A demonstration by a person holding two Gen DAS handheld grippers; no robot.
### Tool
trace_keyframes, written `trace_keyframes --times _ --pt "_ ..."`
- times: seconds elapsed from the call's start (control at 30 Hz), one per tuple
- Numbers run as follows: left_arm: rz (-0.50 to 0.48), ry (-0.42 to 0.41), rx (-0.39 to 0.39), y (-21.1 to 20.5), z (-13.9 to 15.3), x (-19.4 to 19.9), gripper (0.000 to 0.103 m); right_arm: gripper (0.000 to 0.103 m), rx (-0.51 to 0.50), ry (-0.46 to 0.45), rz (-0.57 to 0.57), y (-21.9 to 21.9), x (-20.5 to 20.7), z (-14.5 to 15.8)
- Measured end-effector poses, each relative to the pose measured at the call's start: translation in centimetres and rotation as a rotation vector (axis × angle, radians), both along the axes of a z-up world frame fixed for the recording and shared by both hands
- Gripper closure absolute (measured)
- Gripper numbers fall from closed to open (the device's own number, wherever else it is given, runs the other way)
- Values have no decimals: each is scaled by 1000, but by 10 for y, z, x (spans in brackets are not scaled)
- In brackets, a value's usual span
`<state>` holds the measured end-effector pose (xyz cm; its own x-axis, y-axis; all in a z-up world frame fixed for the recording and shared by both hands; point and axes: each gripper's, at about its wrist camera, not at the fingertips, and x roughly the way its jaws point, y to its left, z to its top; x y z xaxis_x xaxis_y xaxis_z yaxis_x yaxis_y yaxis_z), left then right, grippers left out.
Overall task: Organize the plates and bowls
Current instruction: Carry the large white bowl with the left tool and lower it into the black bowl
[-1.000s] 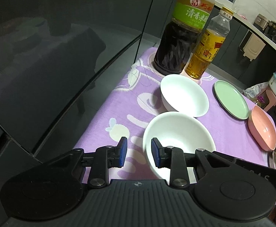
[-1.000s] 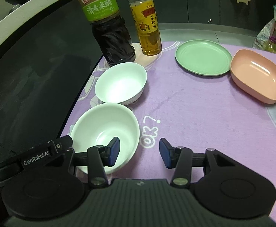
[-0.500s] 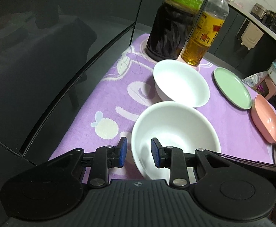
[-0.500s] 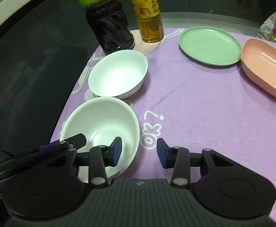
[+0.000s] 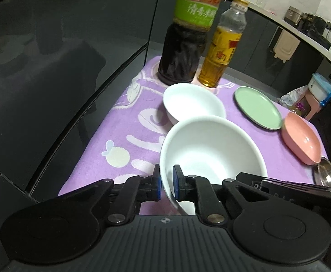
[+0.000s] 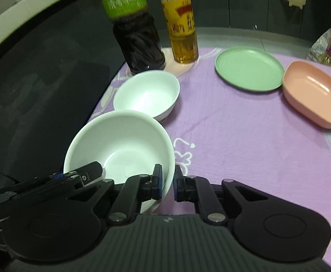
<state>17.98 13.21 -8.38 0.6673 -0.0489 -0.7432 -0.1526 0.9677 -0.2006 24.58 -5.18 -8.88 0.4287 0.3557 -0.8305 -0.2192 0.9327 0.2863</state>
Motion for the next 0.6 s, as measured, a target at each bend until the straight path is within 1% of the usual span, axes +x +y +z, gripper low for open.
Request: trace_keyframes --times 0.33,0.6 --pt "-52 -24 8 -24 18 -31 93 92 28 -34 -25 -28 -39 19" --pt "-109 -49 39 -51 31 -57 93 91 55 -64 -62 -56 -69 32"
